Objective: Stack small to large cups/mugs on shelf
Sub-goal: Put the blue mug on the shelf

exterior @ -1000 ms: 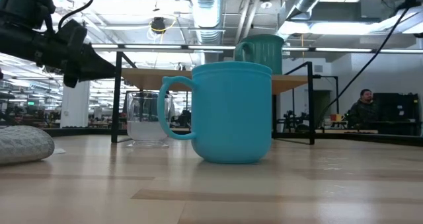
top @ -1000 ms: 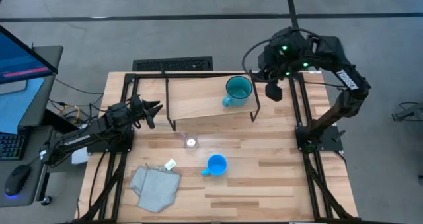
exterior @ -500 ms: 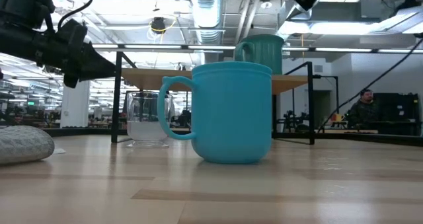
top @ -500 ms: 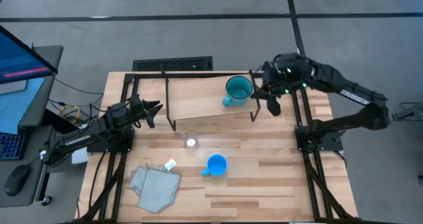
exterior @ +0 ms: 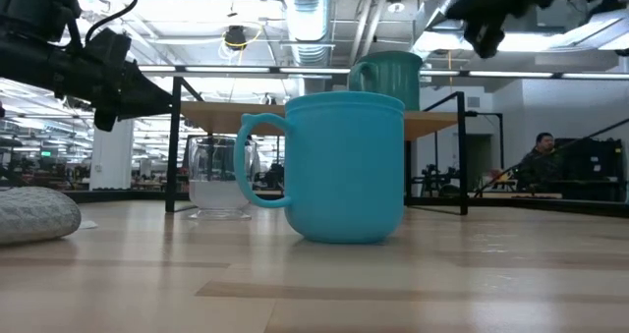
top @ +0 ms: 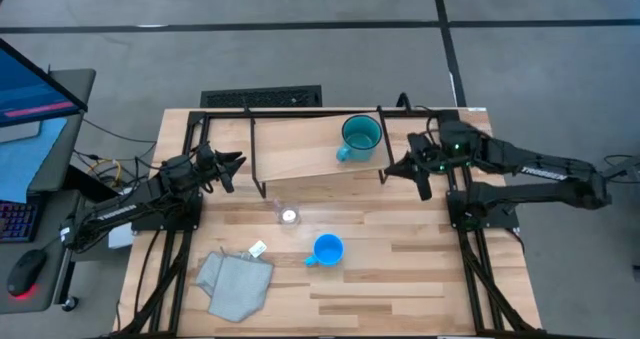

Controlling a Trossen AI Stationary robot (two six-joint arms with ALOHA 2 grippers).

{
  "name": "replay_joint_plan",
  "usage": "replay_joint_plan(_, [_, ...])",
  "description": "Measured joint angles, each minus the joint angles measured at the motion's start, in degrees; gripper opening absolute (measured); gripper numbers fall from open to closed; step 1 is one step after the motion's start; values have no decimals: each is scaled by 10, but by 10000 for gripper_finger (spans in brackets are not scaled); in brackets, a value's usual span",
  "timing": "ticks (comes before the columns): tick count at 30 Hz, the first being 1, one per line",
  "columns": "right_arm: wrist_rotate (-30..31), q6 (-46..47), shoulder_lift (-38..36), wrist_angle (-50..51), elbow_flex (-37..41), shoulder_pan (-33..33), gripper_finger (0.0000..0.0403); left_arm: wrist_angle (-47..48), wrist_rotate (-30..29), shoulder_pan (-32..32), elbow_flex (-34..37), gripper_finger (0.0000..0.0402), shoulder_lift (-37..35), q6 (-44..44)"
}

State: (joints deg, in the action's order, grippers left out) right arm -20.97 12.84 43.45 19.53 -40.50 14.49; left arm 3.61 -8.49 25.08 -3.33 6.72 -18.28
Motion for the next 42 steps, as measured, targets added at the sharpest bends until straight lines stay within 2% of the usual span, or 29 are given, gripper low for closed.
replay_joint_plan(6, [0,37,-13,-57,57,-19,1,-1,0,0,-1,119,0,0])
replay_joint_plan(22, [5,32,-11,-67,59,-81,4,-20,9,0,-1,119,0,-23])
replay_joint_plan(28, [18,33,-29,-91,104,-81,4,-60,48,0,-15,119,0,-2])
replay_joint_plan(33, [18,63,-57,-161,149,-76,4,-55,54,0,-56,119,0,30])
replay_joint_plan(42, [19,67,-68,-171,153,-76,5,-35,120,0,-93,119,0,31])
